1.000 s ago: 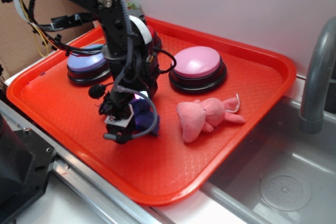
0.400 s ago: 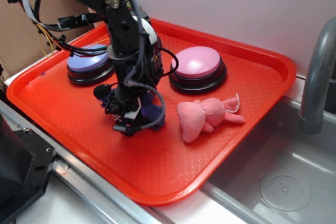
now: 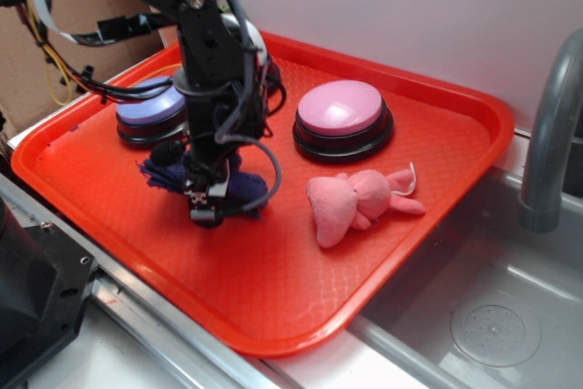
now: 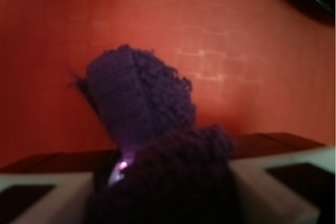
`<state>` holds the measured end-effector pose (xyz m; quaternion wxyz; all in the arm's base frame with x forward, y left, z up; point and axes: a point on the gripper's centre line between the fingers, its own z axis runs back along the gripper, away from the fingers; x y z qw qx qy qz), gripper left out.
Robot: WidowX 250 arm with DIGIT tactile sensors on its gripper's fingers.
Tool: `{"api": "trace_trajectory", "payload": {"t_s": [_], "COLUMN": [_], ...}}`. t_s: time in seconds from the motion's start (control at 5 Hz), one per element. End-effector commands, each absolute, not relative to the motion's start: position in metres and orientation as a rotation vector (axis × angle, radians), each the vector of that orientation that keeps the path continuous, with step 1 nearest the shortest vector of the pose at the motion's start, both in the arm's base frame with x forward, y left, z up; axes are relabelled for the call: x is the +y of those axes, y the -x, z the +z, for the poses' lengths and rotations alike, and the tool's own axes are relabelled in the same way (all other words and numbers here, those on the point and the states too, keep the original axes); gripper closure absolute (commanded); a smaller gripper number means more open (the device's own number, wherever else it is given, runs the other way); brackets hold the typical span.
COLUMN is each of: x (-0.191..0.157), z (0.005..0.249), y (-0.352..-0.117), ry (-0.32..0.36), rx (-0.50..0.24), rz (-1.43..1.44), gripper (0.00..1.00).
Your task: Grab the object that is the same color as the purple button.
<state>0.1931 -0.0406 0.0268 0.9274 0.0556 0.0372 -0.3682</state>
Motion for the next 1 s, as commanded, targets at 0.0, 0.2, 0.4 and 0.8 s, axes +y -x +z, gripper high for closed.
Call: {"api": "trace_trajectory", "payload": {"t_s": [0.0,0.2,0.4,0.8], "x": [-0.034,-0.025,-0.021,-0.022], "z": [0.081,0.124,0.157,0.163], "y": [-0.197,-0.191,-0.179,-0.178], "ry": [-0.085,-0.066,-0.046,-0.094], "rx": [0.016,0.004,-0.044,0.059], "rz": [-0.317,-0.124,0.012,0.203], "gripper": [1.00,1.00,1.00,0.80]}}
